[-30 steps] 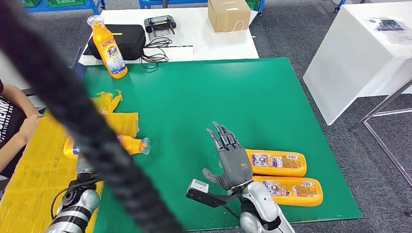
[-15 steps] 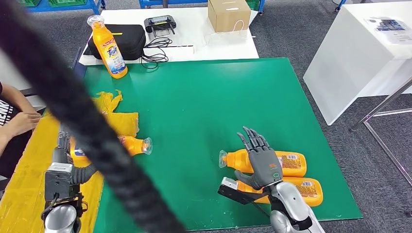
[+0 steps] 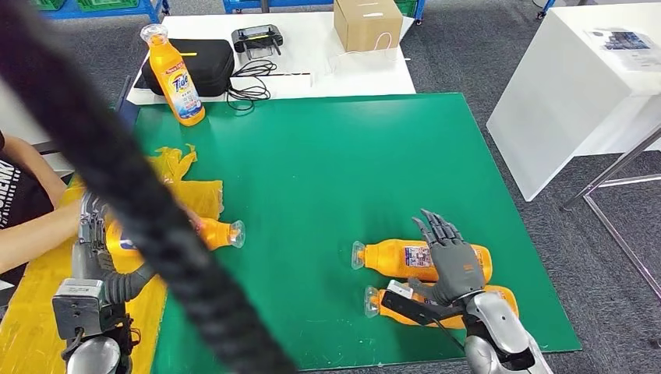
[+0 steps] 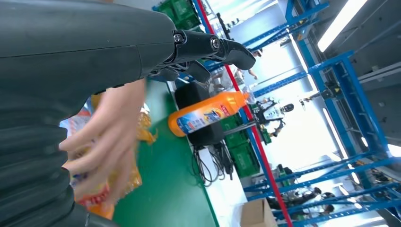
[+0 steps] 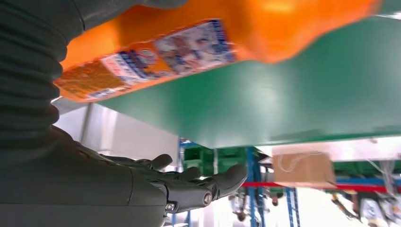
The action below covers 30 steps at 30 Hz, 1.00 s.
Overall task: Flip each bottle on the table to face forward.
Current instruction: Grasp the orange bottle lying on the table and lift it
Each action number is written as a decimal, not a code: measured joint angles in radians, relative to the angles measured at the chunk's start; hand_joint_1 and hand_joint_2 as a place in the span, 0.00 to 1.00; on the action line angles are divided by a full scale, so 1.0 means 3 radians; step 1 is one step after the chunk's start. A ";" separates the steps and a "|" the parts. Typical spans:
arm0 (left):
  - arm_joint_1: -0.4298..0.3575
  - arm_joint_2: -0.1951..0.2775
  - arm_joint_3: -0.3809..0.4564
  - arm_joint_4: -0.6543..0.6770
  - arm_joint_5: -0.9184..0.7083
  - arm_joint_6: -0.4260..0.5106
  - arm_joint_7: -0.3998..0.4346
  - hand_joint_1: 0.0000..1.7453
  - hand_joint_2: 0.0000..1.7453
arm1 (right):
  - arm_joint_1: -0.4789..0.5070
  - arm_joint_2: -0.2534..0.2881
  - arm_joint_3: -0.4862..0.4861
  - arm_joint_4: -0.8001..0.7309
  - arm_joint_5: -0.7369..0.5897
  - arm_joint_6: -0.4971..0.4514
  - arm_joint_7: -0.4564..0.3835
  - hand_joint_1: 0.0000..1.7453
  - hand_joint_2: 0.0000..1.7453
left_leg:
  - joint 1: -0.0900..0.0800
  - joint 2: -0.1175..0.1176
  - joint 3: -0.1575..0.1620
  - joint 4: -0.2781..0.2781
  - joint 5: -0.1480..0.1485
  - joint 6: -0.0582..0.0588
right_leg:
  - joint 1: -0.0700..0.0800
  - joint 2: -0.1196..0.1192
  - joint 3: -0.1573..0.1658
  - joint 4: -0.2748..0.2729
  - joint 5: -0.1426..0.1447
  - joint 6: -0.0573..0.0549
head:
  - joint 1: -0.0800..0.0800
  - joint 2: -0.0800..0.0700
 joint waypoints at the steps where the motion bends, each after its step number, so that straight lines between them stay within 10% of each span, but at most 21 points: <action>1: 0.0000 -0.0003 -0.0017 -0.0001 0.0009 -0.0002 0.0001 0.00 1.00 | -0.0002 -0.0011 -0.0024 0.0020 0.0013 0.0007 0.0012 0.00 1.00 | 0.0000 0.0000 0.0000 0.0000 0.0000 0.0000 | 0.0000 0.0000 0.0000 0.0000 0.0000 0.0000 | 0.0000 0.0000; 30: 0.0066 -0.0022 -0.0281 -0.0029 0.0310 -0.0131 0.0014 0.00 1.00 | -0.0242 -0.0127 -0.0175 0.0705 0.0216 0.0363 0.0198 0.10 1.00 | 0.0000 0.0001 0.0003 0.0000 -0.0001 0.0001 | 0.0001 0.0001 0.0002 0.0000 0.0000 0.0000 | 0.0000 0.0000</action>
